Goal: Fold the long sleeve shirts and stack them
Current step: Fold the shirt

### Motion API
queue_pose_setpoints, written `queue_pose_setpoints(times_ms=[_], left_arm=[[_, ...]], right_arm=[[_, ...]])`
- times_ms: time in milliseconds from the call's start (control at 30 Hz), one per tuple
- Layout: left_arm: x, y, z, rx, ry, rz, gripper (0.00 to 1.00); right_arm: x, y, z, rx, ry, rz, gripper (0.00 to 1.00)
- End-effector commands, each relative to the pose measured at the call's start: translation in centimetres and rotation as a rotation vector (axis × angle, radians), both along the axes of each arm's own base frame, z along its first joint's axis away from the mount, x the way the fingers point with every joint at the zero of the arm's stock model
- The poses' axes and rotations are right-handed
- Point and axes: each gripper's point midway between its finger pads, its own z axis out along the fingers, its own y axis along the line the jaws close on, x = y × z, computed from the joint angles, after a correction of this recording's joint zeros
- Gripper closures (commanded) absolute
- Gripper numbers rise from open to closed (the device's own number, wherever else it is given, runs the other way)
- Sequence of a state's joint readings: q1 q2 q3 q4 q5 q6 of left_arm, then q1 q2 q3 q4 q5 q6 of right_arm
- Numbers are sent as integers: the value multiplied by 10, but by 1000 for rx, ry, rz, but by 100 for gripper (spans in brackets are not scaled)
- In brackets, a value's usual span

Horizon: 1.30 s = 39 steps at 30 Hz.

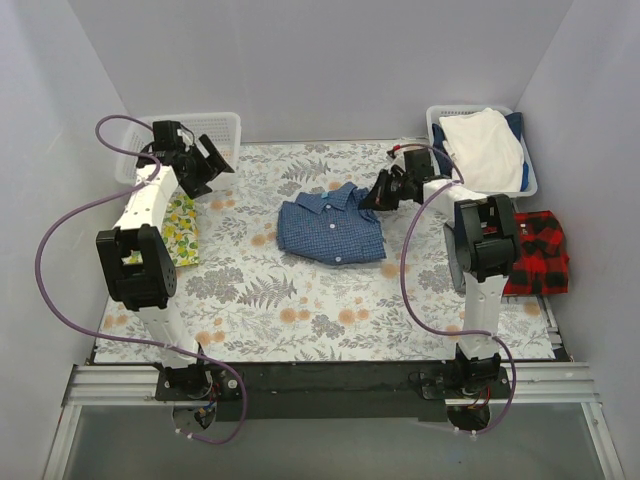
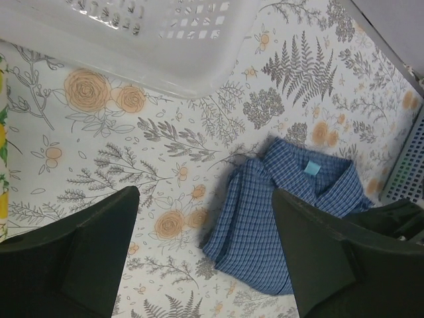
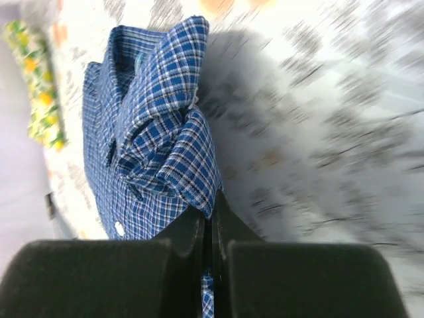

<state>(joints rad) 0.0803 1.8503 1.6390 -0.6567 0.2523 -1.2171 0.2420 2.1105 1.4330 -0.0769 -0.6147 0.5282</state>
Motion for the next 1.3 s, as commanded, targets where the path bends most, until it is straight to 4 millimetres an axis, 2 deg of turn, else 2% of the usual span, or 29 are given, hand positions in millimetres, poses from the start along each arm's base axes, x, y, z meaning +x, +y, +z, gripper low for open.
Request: queue_pose_setpoints(times_ms=[0, 33, 100, 133, 167, 200, 300, 333, 367, 400, 467, 567, 600, 667, 733, 767, 800, 833, 933, 967, 1033, 1067, 1167, 1200, 1267], left_arm=[[-14, -17, 27, -31, -75, -82, 19], [-16, -26, 27, -38, -78, -115, 19], [-20, -34, 22, -33, -74, -139, 19], [-22, -44, 21, -27, -76, -174, 19], [-22, -46, 21, -23, -80, -183, 18], [-26, -62, 18, -23, -77, -220, 18], [-32, -94, 9, -19, -75, -310, 18], [-37, -112, 6, -13, -69, -356, 18], [-38, -117, 0, 7, -60, -369, 18], [-40, -123, -13, 22, -27, -377, 18], [-44, -133, -27, 24, 10, -378, 18], [-47, -136, -52, 1, 51, -373, 18], [-44, -140, -53, -23, 32, -382, 18], [-50, -145, -69, -50, 45, -406, 18], [-46, -154, -73, -95, -5, -438, 13], [-53, -157, -82, -120, 4, -454, 11], [-48, -162, -80, -138, -33, -469, 10], [-50, -168, -80, -182, -35, -478, 7], [-50, -177, -89, -247, -57, -484, 4], [-45, -180, -91, -260, -86, -490, 2], [-49, -185, -96, -302, -72, -504, 2], [-42, -188, -91, -312, -118, -512, 2], [-39, -194, -97, -354, -109, -523, 2], [-39, -195, -107, -363, -84, -520, 2], [-37, -199, -107, -387, -75, -529, 2]], right_arm=[[25, -33, -5, -181, -39, -20, 82], [35, -34, 4, -199, -69, -19, 77], [37, -43, -2, -266, -60, -24, 65], [39, -47, 1, -291, -70, -36, 61], [41, -50, 10, -305, -94, -47, 56], [44, -57, 12, -346, -110, -74, 49], [51, -74, 37, -427, -177, -148, 43], [51, -75, 45, -453, -204, -157, 43], [51, -77, 61, -470, -245, -169, 41], [51, -80, 68, -503, -270, -183, 41], [42, -70, 86, -519, -314, -147, 41], [21, -45, 91, -522, -328, -59, 42], [12, -36, 88, -509, -320, -23, 43], [-5, -16, 85, -481, -315, 37, 43], [-26, 2, 75, -426, -281, 115, 43], [-31, 7, 72, -404, -260, 128, 42], [-39, 13, 70, -364, -243, 151, 41], [-47, 14, 63, -351, -220, 161, 40], [-56, 14, 54, -328, -198, 151, 38], [-56, 12, 51, -340, -191, 140, 39], [-58, 8, 45, -357, -179, 133, 39], [-57, 5, 42, -372, -177, 123, 39], [-58, 0, 32, -406, -144, 108, 40], [-58, -1, 29, -413, -131, 106, 40], [-60, -2, 20, -429, -93, 103, 41]])
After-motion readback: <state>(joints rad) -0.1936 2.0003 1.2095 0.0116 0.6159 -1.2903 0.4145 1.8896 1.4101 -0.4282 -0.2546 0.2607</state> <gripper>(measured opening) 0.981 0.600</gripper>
